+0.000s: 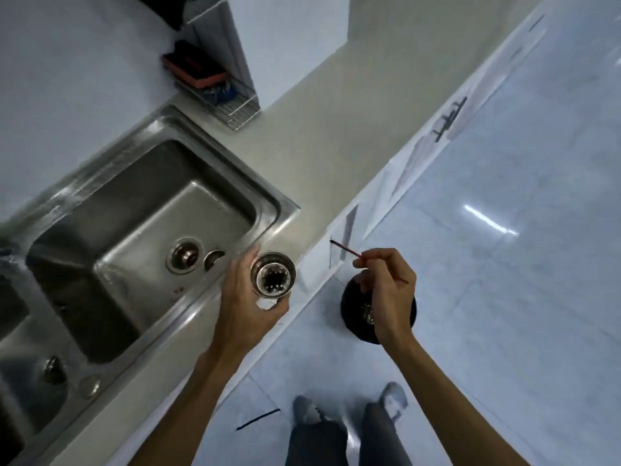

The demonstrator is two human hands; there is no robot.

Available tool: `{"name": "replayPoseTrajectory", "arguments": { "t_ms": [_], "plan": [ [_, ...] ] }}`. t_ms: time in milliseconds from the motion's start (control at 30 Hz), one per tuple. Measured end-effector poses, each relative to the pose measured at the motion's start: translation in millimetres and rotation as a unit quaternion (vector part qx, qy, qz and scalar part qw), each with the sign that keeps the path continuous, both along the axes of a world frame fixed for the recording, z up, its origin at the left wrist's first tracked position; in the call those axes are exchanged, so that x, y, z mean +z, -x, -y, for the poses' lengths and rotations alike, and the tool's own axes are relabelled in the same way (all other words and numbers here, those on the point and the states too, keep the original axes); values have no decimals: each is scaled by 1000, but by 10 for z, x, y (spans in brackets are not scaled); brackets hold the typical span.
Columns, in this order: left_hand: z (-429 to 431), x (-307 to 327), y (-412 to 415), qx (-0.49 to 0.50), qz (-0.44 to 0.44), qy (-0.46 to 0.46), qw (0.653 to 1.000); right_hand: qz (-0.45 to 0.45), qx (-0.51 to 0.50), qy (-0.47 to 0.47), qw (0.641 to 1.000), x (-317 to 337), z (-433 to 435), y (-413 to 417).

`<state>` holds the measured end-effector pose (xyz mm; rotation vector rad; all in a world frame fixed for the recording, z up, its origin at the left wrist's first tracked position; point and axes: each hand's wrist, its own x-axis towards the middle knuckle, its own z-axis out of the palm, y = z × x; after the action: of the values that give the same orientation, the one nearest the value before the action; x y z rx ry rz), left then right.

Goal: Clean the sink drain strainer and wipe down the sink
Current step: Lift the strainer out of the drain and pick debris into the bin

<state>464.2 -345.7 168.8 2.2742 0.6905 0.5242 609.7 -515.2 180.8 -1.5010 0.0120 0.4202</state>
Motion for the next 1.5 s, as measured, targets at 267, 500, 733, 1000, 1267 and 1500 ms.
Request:
{"name": "replayPoseTrajectory", "arguments": {
  "t_ms": [267, 500, 733, 1000, 1267, 1500],
  "plan": [
    [1219, -749, -1005, -98, -56, 105, 988, -52, -62, 14, 997, -465, 1511, -823],
    [1675, -2372, -1561, -103, -119, 120, 980, -103, -59, -8, 993, -2011, 2068, -1033],
    [1740, -4040, -1640, -113, -171, 96, 974, -162, 0, 35, 986, -3745, 1924, -883],
    [1691, -5361, -1360, -104, -205, 63, 971, -174, 91, 103, 975, -5220, 1722, -637],
    [1618, -5726, -1301, -110, -218, 43, 969, -222, 87, 100, 966, -5686, 1526, -459],
    [1547, -5780, -1347, -127, -209, 4, 970, -131, 56, 194, 971, -5723, 1475, -668]
  ]
}}
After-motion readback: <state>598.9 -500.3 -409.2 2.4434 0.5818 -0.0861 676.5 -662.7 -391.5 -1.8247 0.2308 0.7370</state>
